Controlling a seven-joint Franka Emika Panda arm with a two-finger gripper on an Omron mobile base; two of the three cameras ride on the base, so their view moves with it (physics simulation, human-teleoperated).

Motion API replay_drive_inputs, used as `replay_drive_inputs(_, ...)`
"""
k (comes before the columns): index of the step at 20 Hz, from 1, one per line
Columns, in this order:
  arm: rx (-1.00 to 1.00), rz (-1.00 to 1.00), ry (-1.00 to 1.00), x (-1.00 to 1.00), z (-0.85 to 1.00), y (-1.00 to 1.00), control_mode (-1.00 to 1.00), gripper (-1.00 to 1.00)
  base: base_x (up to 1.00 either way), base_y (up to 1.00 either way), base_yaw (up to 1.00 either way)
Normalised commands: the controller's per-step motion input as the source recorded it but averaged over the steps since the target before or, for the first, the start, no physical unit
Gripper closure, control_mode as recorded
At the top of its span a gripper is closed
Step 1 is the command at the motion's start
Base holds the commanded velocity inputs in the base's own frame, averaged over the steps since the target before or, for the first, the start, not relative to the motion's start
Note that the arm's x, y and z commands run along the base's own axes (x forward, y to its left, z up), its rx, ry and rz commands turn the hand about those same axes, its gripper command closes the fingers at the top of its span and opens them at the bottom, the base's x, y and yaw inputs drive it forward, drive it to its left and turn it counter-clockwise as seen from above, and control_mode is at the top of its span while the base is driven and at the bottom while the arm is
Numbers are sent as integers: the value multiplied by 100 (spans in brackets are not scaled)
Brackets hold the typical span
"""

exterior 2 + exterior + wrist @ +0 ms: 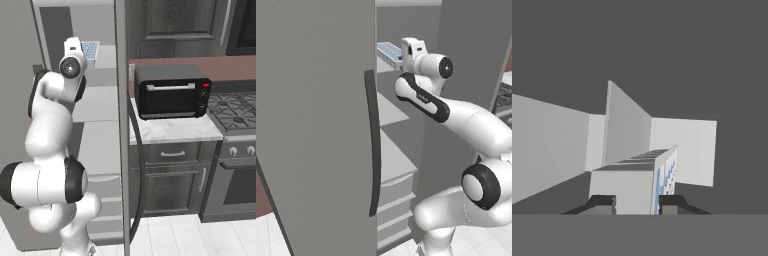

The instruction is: The ice cube tray has been filled with water. Take the tray and place it in the freezer to make ice. Close the freezer door after placing the tray.

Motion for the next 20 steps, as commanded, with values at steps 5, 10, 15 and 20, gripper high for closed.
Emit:
replay_drive_inputs(5, 0, 0, 0, 70, 0, 7, -100, 100, 0, 0, 0)
replay_drive_inputs(10, 0, 0, 0, 67, -1, 12, -100, 100, 0, 0, 0)
replay_drive_inputs(15, 0, 0, 0, 52, -11, 11, -100, 100, 0, 0, 0)
replay_drive_inputs(20, 0, 0, 0, 44, -13, 2, -100, 100, 0, 0, 0)
